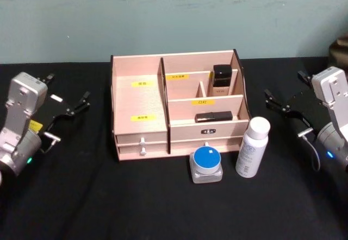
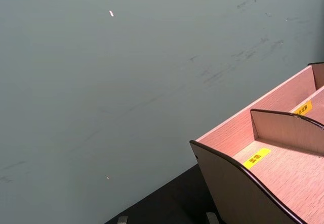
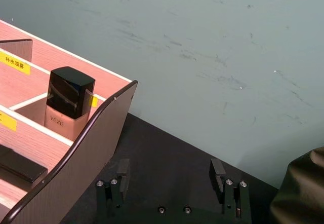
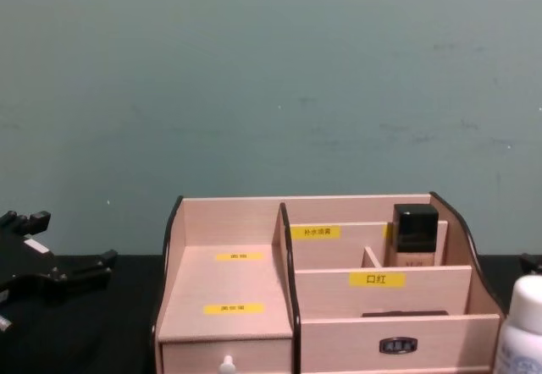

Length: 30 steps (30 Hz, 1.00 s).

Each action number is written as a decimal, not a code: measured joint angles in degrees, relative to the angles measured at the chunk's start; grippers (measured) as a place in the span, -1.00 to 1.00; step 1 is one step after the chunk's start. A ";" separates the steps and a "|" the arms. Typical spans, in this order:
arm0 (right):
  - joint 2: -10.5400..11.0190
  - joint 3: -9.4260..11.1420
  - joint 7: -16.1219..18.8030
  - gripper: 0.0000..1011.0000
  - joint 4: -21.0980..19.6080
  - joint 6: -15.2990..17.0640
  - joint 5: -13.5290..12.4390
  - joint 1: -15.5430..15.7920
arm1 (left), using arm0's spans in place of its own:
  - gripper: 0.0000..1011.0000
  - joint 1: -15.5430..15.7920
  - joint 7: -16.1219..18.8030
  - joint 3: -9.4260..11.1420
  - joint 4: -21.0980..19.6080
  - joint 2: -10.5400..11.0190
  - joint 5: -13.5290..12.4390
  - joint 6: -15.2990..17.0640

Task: Pick up the facial cleanser and watermelon frost from the table and place them into the tiered storage box.

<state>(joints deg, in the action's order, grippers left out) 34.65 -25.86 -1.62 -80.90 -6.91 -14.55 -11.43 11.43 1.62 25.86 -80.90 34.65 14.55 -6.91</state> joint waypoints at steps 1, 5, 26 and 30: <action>0.00 0.00 0.00 0.98 0.00 0.00 0.00 0.00 | 0.98 0.00 0.00 0.00 0.00 0.00 0.00 0.00; 0.00 0.00 0.00 0.98 0.00 0.00 0.00 0.00 | 0.98 0.00 0.00 0.00 0.00 0.00 0.00 0.00; 0.00 0.00 0.00 0.98 0.00 0.00 0.00 0.00 | 0.98 0.00 0.00 0.00 0.00 0.00 0.00 0.00; 0.00 0.00 0.00 0.98 0.00 0.00 0.00 0.00 | 0.98 0.00 0.00 0.00 0.00 0.00 0.00 0.00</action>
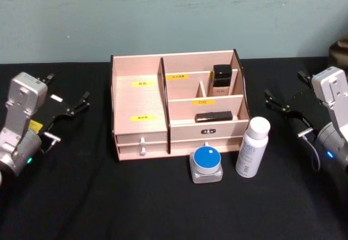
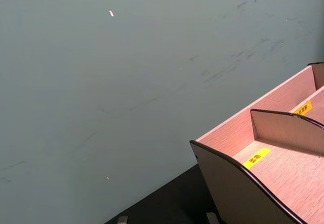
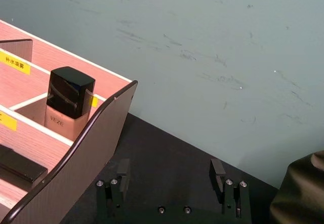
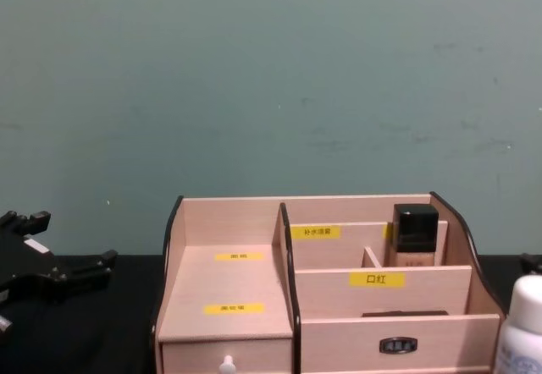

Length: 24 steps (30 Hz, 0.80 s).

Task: Pick up the facial cleanser and watermelon frost from the table and place them into the tiered storage box.

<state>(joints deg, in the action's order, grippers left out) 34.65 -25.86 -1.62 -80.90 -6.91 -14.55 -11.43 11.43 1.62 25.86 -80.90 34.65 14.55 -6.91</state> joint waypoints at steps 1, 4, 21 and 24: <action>0.00 0.00 0.00 0.98 0.00 0.00 0.00 0.00 | 0.98 0.00 0.00 0.00 0.00 0.00 0.00 0.00; 0.00 0.00 0.00 0.98 0.00 0.00 0.00 0.00 | 0.98 0.00 0.00 0.00 0.00 0.00 0.00 0.00; -0.99 1.07 1.23 0.98 0.17 0.58 -1.50 -0.15 | 0.98 0.00 0.00 0.00 0.00 0.00 0.00 0.00; -1.31 2.19 2.16 0.98 -1.07 1.33 -2.99 0.25 | 0.98 0.00 0.00 0.00 0.00 0.00 0.00 0.00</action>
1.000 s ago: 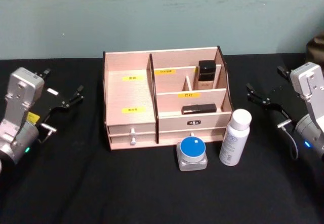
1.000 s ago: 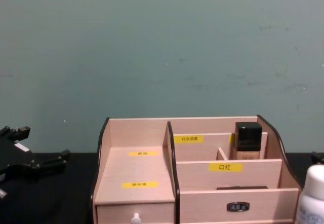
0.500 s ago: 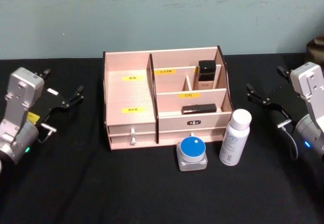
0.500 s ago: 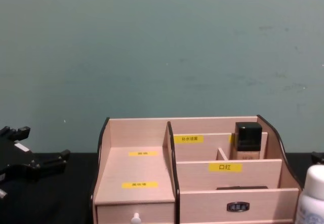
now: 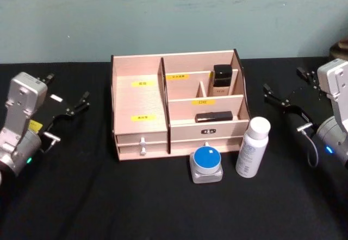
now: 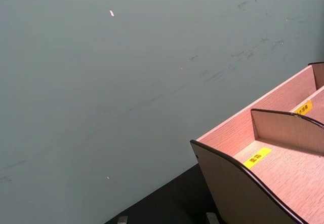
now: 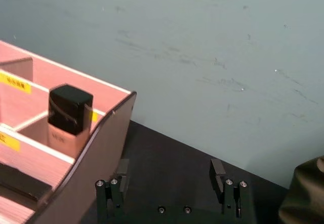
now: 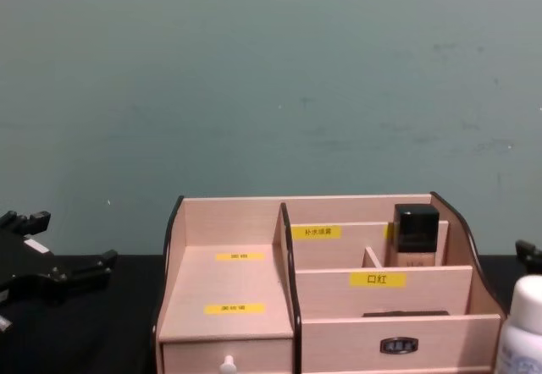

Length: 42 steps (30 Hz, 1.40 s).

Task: Pick up the facial cleanser and watermelon frost from the table and place them into the tiered storage box.

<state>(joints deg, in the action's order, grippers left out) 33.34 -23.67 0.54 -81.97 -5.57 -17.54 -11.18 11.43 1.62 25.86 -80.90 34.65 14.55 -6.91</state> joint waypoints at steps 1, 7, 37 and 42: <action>-0.01 0.31 0.26 0.98 -0.51 0.29 -0.53 0.24 | 0.98 0.00 0.00 0.00 0.00 0.00 0.00 0.00; 1.27 3.02 1.28 0.98 -7.59 3.26 -2.93 3.49 | 0.98 0.00 0.00 0.00 0.00 0.00 0.00 0.00; 10.61 19.28 5.50 0.98 -39.47 20.22 -16.28 28.97 | 0.98 0.00 0.00 0.00 0.00 0.00 0.00 0.00; 10.29 19.91 6.59 0.98 -40.69 21.19 -17.06 30.68 | 0.98 0.00 0.00 0.00 0.00 0.00 0.00 0.00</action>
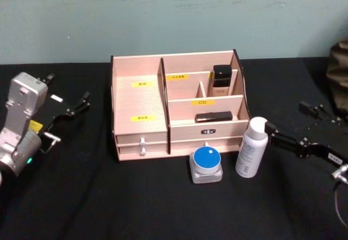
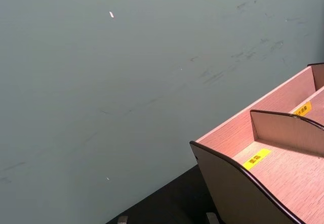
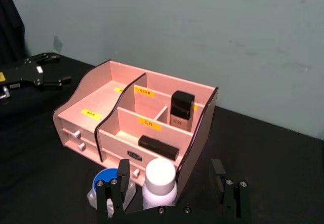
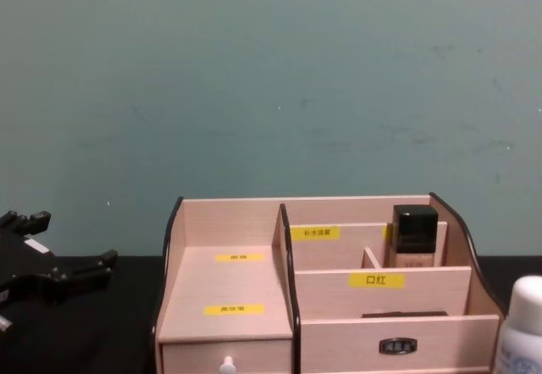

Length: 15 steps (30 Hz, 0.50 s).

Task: Pick up the facial cleanser and watermelon frost from the table and place them into the tiered storage box.

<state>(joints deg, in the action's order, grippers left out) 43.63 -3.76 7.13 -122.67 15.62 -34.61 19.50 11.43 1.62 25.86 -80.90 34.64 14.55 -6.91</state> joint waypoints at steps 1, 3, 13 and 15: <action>-0.03 -0.01 0.04 0.98 -0.02 0.22 0.01 0.09 | 0.98 0.00 0.00 0.00 0.00 0.00 0.00 0.00; -0.25 -0.15 0.06 0.98 0.12 0.88 0.17 0.20 | 0.98 0.00 0.00 0.00 0.00 0.00 0.00 0.00; -1.99 -2.26 1.39 0.98 3.11 3.68 0.48 -1.42 | 0.98 0.00 0.00 0.00 0.00 0.00 0.00 0.00; -2.31 -2.62 1.70 0.98 3.64 4.02 0.55 -1.74 | 0.98 0.00 0.00 0.00 0.00 0.00 0.00 0.00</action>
<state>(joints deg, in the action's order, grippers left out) 41.32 -6.38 8.83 -119.02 19.64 -34.06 17.76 11.43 1.62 25.86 -80.90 34.64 14.55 -6.91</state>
